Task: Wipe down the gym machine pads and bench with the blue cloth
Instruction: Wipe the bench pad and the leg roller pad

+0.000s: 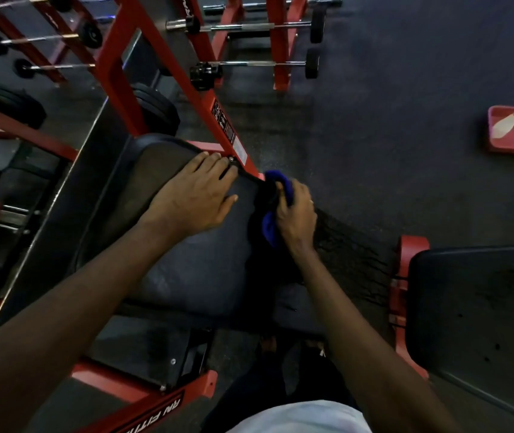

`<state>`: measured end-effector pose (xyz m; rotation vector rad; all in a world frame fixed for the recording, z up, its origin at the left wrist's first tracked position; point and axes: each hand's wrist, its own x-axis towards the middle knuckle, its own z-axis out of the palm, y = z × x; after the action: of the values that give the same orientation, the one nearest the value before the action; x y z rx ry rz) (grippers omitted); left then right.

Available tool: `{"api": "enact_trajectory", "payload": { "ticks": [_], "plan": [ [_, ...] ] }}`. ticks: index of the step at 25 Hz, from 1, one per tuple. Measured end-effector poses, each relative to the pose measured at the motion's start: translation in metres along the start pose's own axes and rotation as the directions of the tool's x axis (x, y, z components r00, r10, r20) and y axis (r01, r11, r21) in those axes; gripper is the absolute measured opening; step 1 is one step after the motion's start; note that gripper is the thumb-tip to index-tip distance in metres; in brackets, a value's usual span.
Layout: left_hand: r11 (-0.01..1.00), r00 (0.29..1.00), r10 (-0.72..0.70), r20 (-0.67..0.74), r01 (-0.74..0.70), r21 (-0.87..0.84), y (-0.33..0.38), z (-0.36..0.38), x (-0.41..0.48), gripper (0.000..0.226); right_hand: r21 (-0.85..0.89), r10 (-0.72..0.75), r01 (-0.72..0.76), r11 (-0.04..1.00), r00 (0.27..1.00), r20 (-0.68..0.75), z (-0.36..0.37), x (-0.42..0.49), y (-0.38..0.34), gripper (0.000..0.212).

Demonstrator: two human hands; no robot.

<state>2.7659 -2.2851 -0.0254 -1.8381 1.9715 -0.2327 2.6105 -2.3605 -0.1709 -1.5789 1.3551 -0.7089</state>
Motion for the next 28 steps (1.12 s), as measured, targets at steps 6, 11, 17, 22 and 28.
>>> {"api": "enact_trajectory", "payload": {
  "ticks": [6,11,17,22,28],
  "plan": [
    [0.999,0.999,0.039,-0.011,-0.038,0.031,0.001,0.000,0.000,0.057,0.035,-0.182,0.181,0.983,0.983,0.028,0.003,-0.021,0.015,0.039],
    [0.996,0.998,0.054,-0.037,-0.052,0.066,0.000,0.005,0.002,0.056,-0.038,0.237,-0.239,0.970,0.971,-0.042,-0.024,0.004,0.077,0.033],
    [0.996,0.997,0.067,-0.045,-0.065,0.059,0.001,0.005,0.001,0.055,0.118,-0.144,0.143,0.983,0.990,0.000,0.006,-0.054,-0.022,0.030],
    [0.997,0.995,0.070,-0.076,-0.067,0.044,0.000,0.008,0.001,0.053,0.072,-0.091,0.090,0.993,0.996,0.006,-0.002,-0.053,0.026,0.056],
    [0.998,0.993,0.057,-0.103,-0.053,0.034,0.004,0.010,-0.002,0.054,0.092,0.228,-0.222,0.971,0.972,-0.058,-0.023,-0.025,0.052,0.038]
  ]
}}
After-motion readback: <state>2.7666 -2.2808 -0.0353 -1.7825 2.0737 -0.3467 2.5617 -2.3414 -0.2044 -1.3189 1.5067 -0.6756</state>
